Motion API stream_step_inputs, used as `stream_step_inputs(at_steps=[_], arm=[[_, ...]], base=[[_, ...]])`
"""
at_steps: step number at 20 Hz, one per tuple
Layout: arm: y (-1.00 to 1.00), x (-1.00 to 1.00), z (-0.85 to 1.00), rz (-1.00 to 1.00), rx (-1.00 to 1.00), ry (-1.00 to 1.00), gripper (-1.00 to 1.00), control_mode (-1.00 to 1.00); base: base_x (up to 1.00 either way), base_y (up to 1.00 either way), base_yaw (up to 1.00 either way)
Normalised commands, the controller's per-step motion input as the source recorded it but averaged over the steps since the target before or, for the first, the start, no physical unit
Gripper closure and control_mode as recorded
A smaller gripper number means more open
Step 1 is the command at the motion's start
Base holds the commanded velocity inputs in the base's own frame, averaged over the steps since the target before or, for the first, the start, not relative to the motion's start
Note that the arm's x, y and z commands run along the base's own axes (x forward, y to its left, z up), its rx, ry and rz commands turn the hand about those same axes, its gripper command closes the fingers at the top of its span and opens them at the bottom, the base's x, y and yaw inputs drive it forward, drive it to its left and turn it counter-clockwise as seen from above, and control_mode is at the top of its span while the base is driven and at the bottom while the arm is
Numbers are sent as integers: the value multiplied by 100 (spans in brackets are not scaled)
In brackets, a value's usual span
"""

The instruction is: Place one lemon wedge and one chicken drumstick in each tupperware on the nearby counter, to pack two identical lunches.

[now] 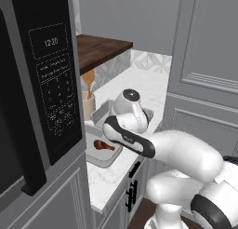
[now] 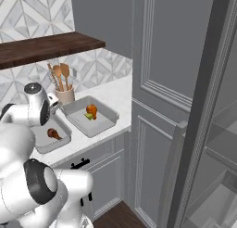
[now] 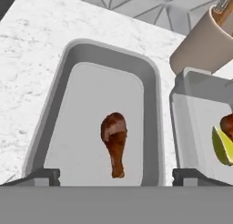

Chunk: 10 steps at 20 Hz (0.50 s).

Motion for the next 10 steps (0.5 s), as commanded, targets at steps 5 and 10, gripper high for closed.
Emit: stream_step_inputs(at_steps=[5, 10], arm=[[-76, -94, 89, -17, 4, -14, -100, -100], [-78, -77, 90, -23, 5, -4, -100, -100]], base=[[0, 0, 0], [0, 0, 0]])
